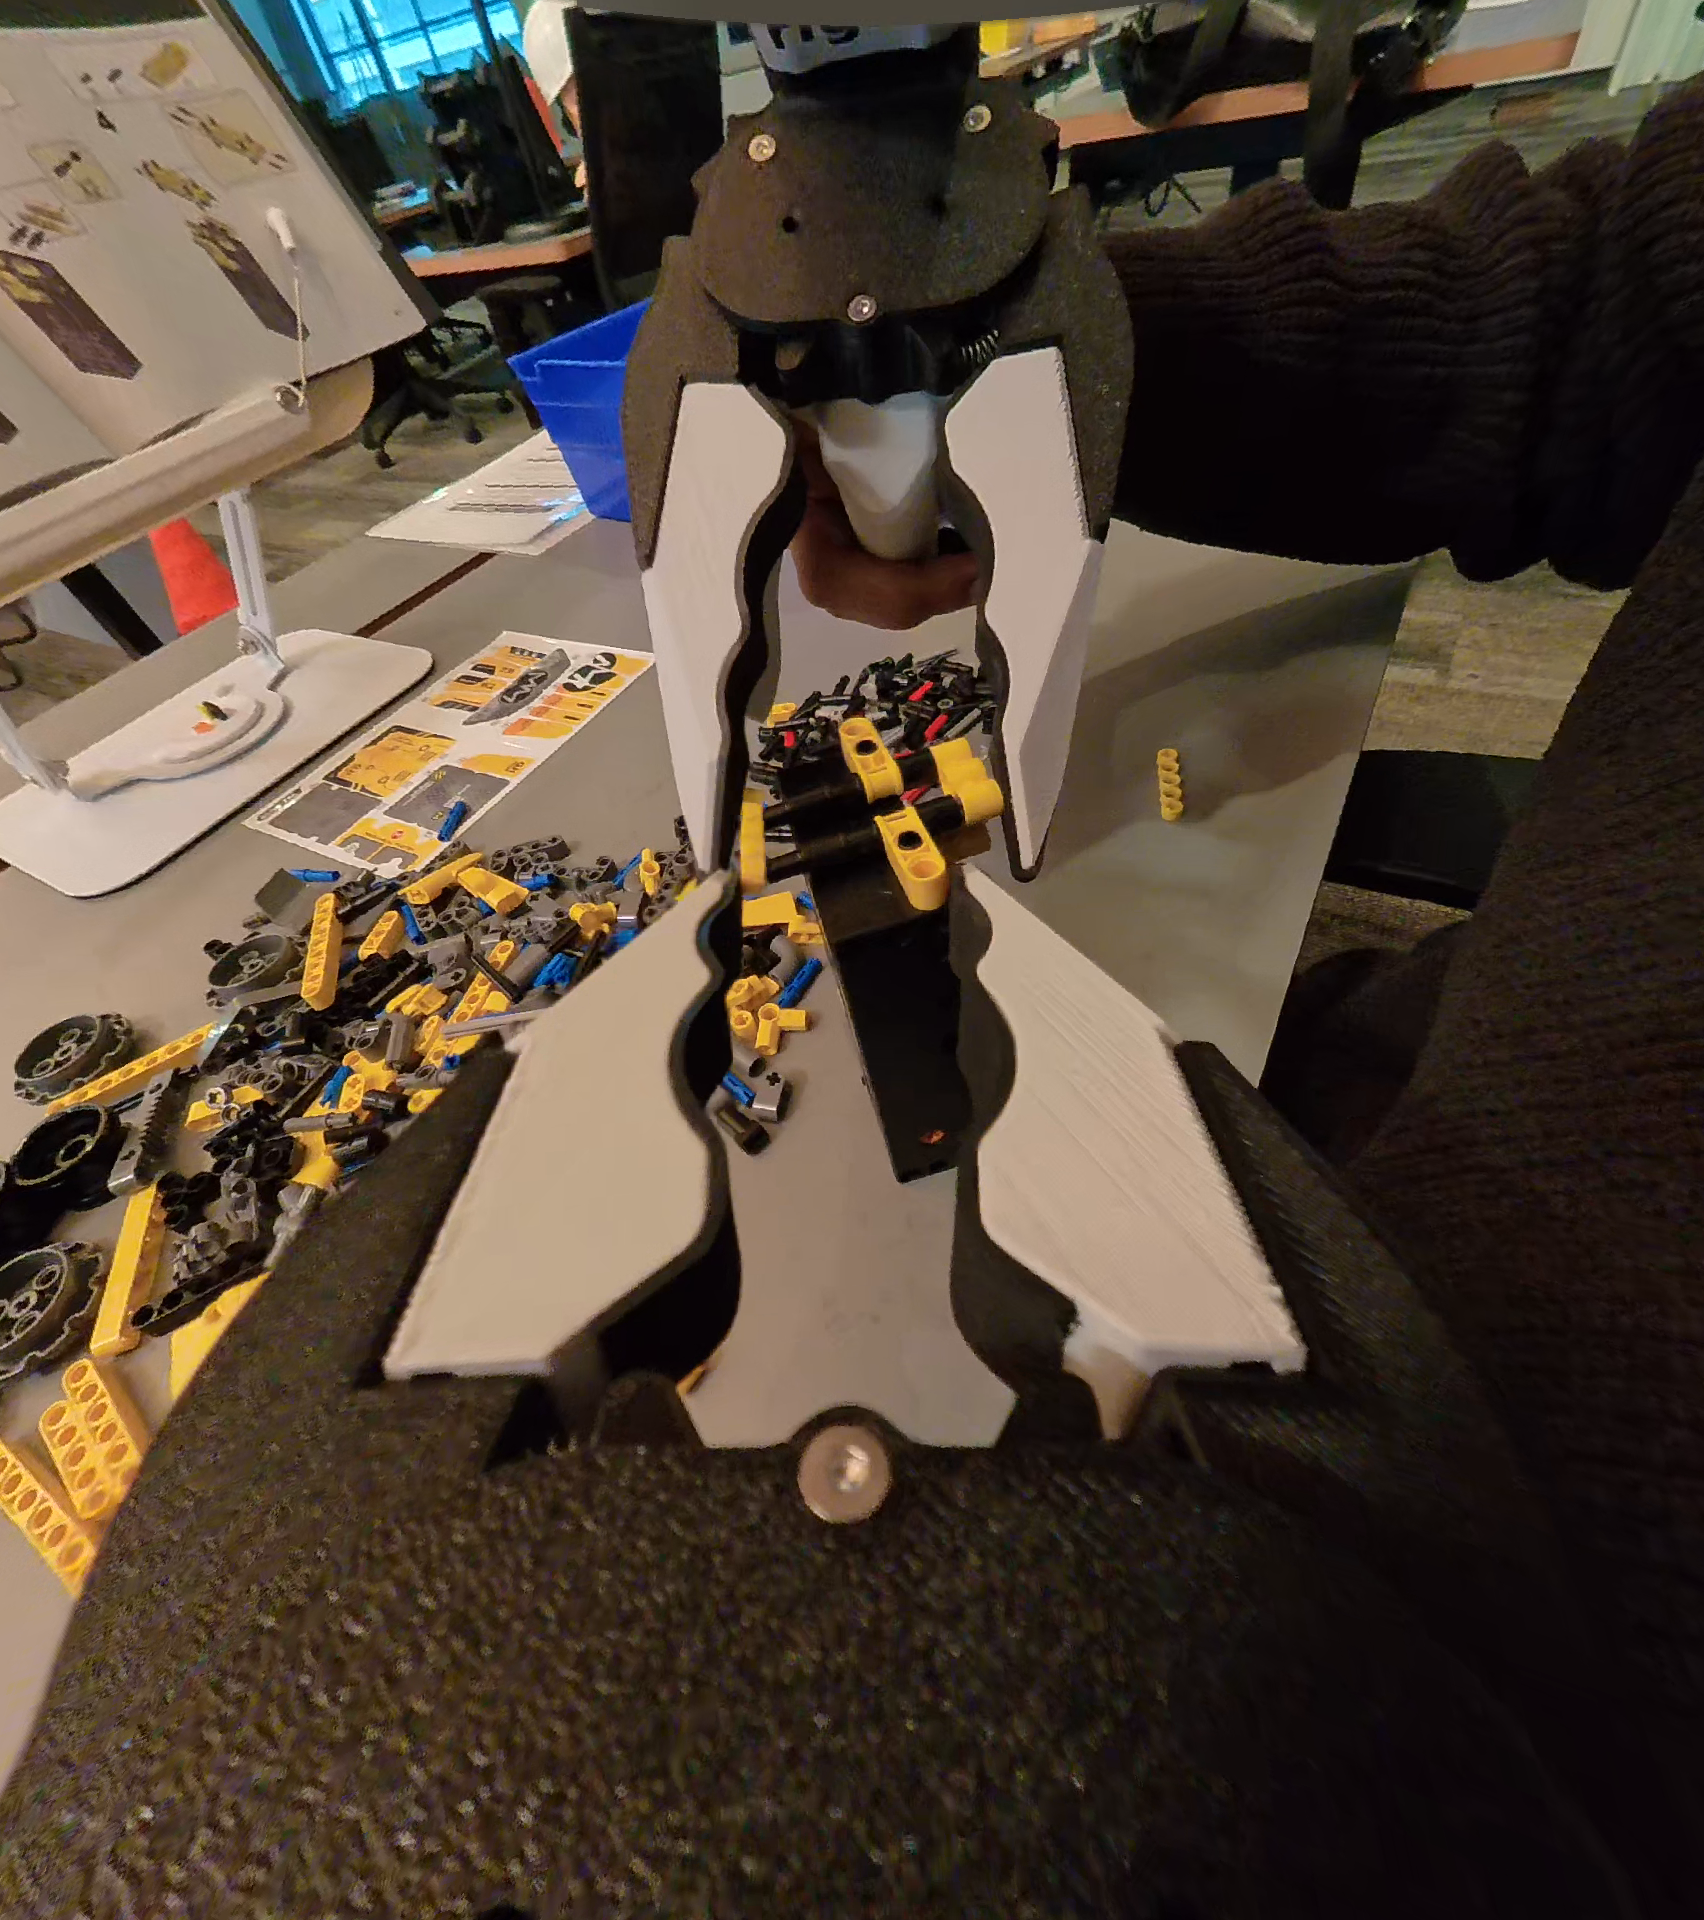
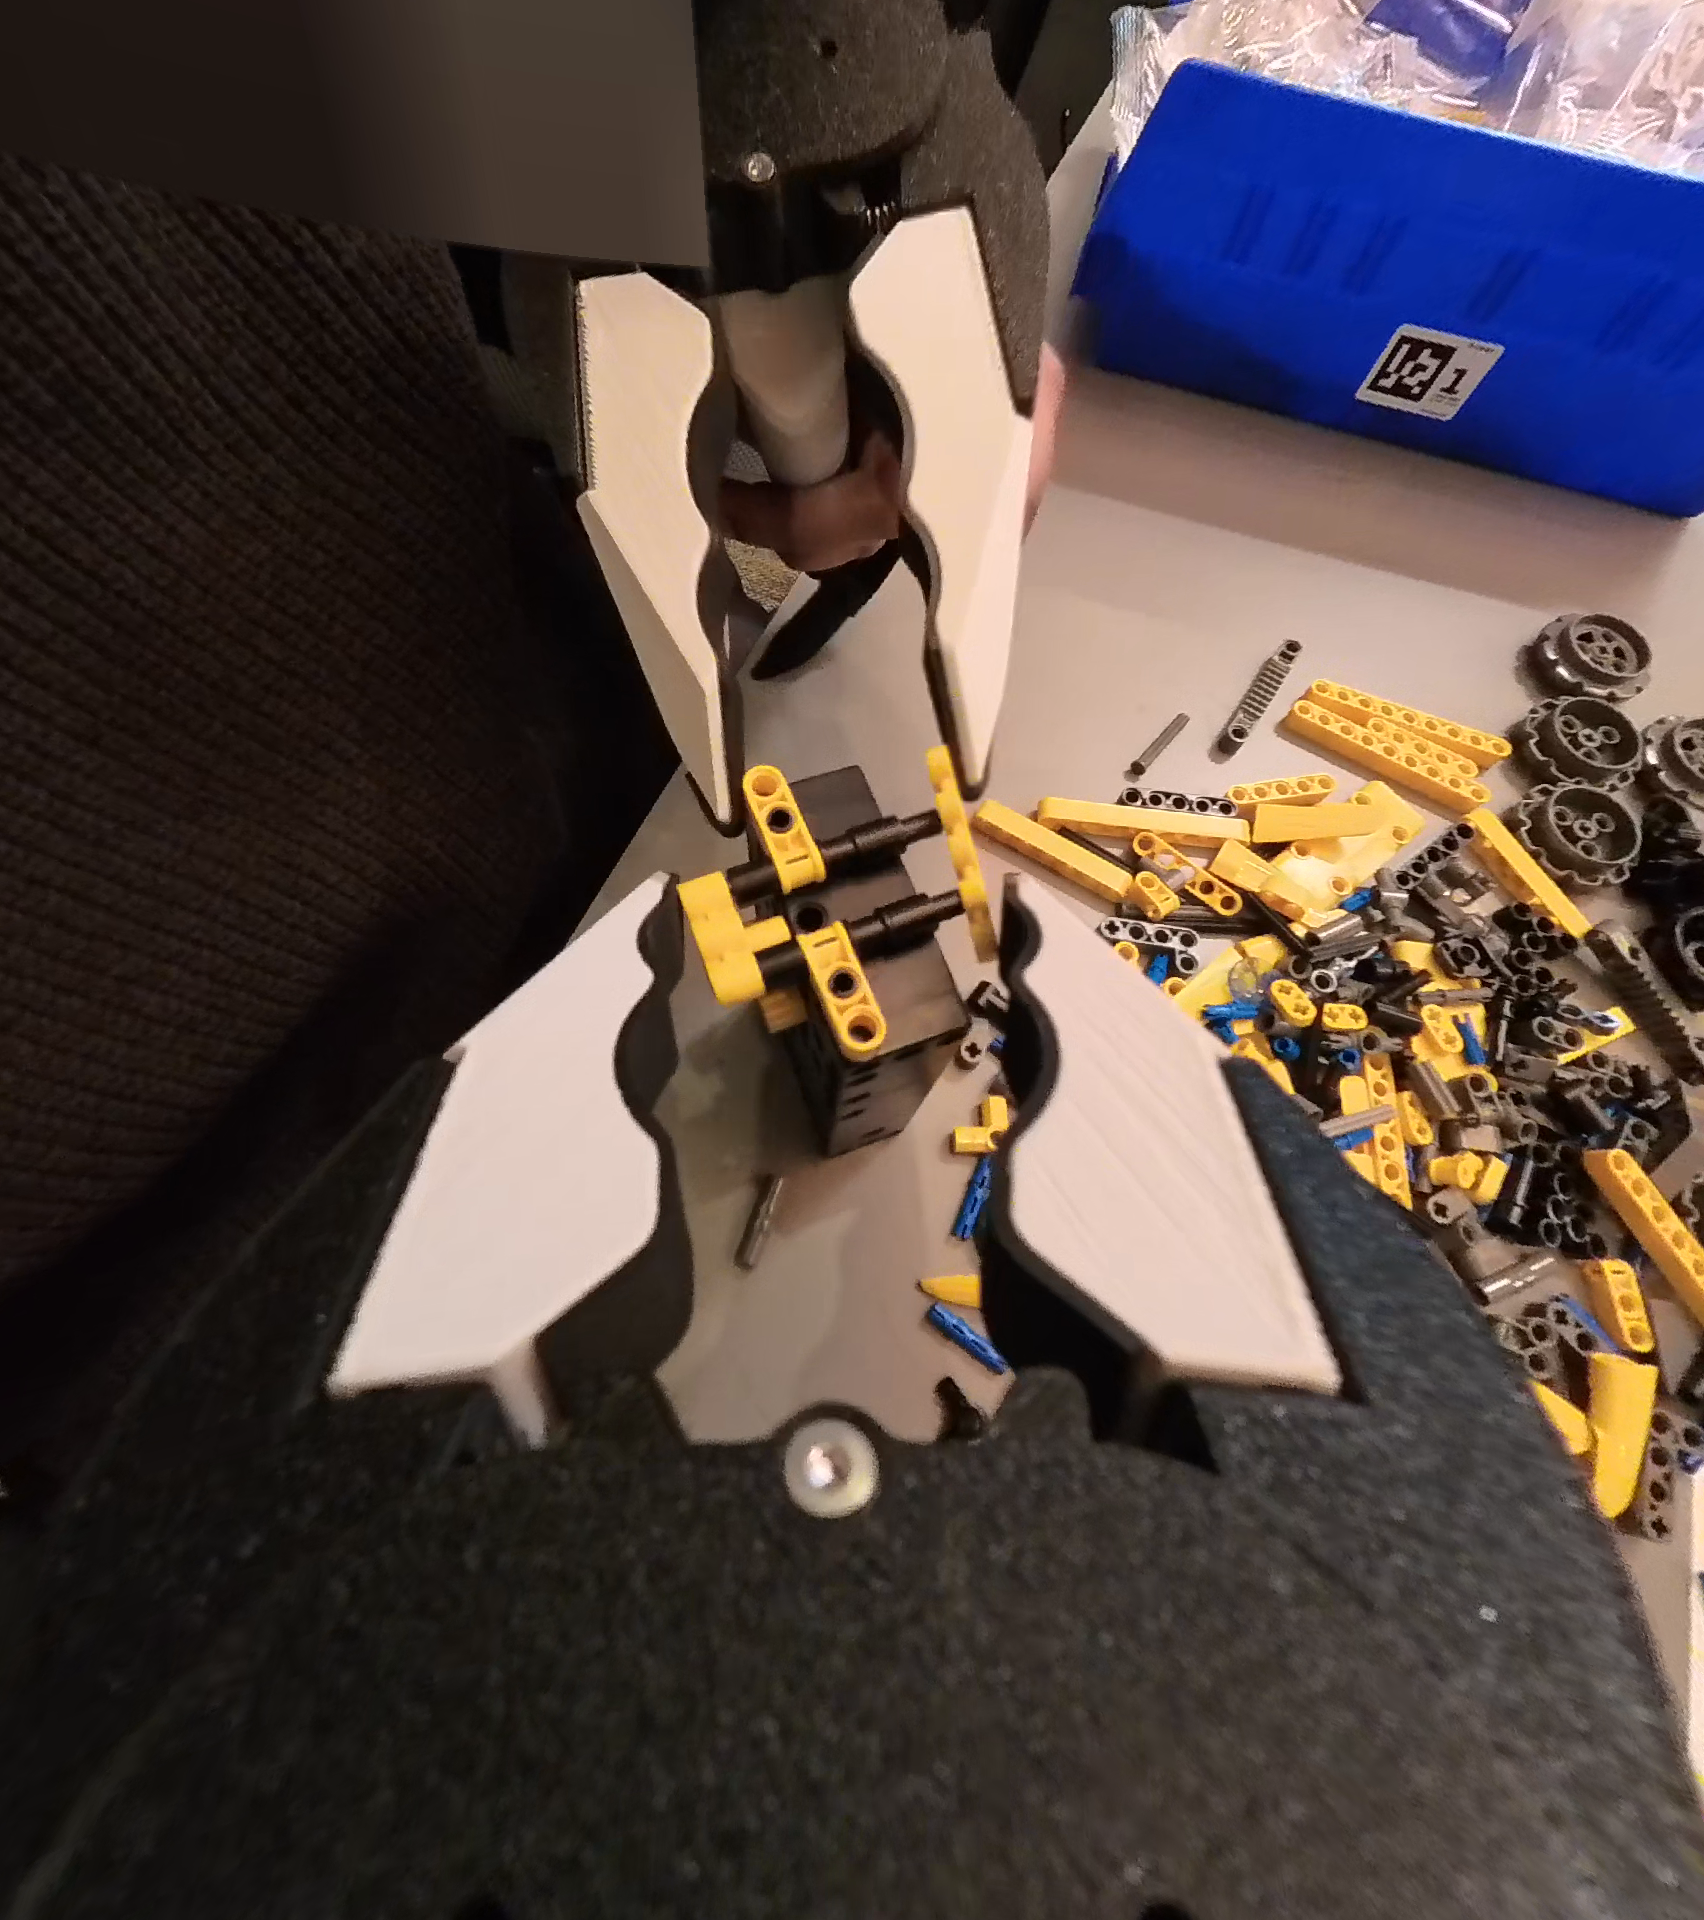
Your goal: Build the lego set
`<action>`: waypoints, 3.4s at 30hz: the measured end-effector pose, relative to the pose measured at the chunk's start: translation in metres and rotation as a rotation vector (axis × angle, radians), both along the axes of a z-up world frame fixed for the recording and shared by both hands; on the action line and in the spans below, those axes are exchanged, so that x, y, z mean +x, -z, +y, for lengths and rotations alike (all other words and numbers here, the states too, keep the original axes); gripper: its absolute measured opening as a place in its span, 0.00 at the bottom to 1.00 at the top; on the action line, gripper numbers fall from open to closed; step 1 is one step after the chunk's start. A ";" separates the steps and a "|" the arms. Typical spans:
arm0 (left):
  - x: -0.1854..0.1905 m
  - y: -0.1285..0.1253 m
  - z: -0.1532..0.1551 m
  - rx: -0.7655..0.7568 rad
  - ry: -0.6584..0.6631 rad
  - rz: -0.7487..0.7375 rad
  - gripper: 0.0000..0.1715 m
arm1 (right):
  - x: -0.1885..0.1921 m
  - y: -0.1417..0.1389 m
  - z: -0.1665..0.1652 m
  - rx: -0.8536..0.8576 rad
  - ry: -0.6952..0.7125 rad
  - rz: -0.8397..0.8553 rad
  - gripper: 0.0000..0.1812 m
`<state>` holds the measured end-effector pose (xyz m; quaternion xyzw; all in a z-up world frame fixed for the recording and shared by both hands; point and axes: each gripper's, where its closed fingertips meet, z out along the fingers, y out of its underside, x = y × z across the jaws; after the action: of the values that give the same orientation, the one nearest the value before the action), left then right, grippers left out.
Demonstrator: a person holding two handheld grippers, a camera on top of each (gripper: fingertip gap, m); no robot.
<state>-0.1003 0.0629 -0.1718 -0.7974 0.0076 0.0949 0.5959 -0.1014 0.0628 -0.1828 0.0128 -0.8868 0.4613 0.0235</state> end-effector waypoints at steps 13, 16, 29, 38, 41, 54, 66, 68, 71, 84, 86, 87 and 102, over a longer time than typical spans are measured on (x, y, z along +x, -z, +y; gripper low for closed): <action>-0.002 -0.001 0.000 0.000 -0.015 0.025 0.26 | 0.002 0.001 0.001 0.022 -0.019 -0.005 0.32; -0.003 0.000 0.000 0.006 -0.012 -0.012 0.28 | 0.003 0.001 0.001 0.027 -0.017 -0.009 0.31; -0.002 0.005 0.003 -0.053 -0.016 0.151 0.33 | 0.003 0.001 0.002 0.030 -0.007 -0.018 0.31; -0.002 0.001 0.002 -0.049 0.011 0.150 0.32 | 0.003 0.001 0.002 0.034 -0.007 -0.023 0.31; 0.000 0.004 0.002 -0.060 0.024 0.154 0.32 | 0.003 0.001 0.002 0.035 -0.011 -0.027 0.31; 0.002 0.006 0.002 -0.062 0.042 0.113 0.25 | 0.002 0.001 0.002 0.024 0.005 -0.022 0.34; 0.003 0.012 0.002 -0.087 0.036 0.127 0.24 | 0.003 0.002 0.002 0.016 0.014 -0.016 0.34; 0.002 0.011 0.002 -0.078 0.037 0.107 0.24 | 0.003 0.002 0.002 0.013 0.018 -0.011 0.33; 0.002 0.010 0.002 -0.058 0.036 0.069 0.24 | 0.003 0.002 0.002 0.007 0.026 -0.011 0.33; 0.004 0.006 0.000 0.017 0.083 -0.080 0.25 | 0.003 0.002 0.002 0.019 0.022 -0.039 0.33; 0.004 0.005 0.000 0.025 0.095 -0.111 0.25 | 0.003 0.002 0.002 0.027 0.017 -0.042 0.33; 0.005 0.004 0.000 0.030 0.102 -0.127 0.25 | 0.003 0.003 0.002 0.031 0.015 -0.045 0.33; 0.004 -0.004 0.002 0.112 0.132 -0.250 0.25 | 0.002 0.003 0.002 0.048 0.001 -0.054 0.34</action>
<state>-0.0965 0.0644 -0.1679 -0.7663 -0.0195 -0.0444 0.6406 -0.0998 0.0646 -0.1857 0.0002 -0.8980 0.4400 -0.0005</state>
